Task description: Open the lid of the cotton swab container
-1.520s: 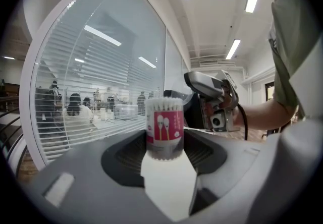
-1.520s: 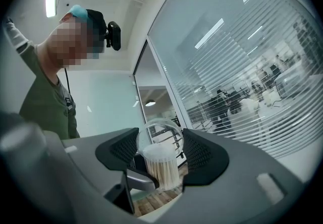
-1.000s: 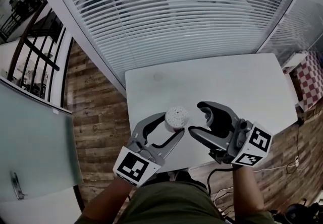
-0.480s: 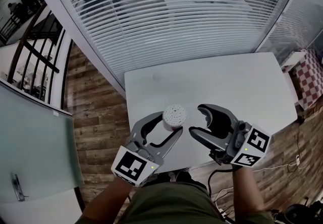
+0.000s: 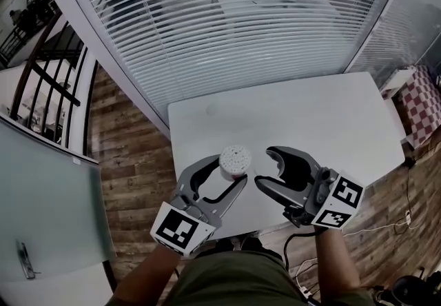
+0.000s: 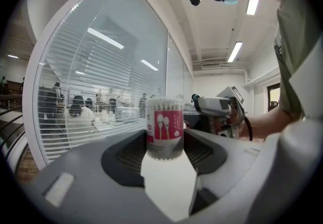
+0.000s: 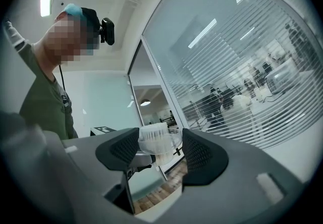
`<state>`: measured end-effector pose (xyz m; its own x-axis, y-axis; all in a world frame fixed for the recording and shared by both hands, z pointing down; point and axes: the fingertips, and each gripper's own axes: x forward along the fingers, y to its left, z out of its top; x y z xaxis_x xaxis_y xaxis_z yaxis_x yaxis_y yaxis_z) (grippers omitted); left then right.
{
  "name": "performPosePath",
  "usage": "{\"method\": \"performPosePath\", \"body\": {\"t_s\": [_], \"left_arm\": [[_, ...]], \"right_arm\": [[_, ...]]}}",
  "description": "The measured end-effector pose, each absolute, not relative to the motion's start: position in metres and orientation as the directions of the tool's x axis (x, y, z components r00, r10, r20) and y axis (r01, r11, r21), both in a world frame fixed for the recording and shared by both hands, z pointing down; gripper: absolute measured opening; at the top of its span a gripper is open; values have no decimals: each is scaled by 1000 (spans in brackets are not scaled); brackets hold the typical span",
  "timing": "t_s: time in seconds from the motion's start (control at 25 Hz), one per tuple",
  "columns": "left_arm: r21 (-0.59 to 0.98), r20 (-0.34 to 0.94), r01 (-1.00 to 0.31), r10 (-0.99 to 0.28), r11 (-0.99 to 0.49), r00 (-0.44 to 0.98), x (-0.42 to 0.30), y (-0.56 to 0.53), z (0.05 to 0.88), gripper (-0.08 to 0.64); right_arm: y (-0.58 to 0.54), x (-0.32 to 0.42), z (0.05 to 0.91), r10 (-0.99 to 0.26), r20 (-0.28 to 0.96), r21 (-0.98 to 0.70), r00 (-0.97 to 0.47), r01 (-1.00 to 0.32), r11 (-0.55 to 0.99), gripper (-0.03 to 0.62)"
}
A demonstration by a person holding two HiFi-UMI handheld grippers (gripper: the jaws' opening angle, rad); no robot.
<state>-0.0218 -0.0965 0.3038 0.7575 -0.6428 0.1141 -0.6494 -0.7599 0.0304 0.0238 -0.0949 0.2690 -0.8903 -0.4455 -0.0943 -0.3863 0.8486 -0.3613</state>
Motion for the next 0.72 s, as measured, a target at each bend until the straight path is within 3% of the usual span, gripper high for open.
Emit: {"method": "performPosePath", "body": {"t_s": [0.72], "left_arm": [[-14,121,-649,-646,-761,754,-11,-102,301,236]], "right_arm": [[-92,45,260,-471,-107,-358,-876,-408,840,276]]}}
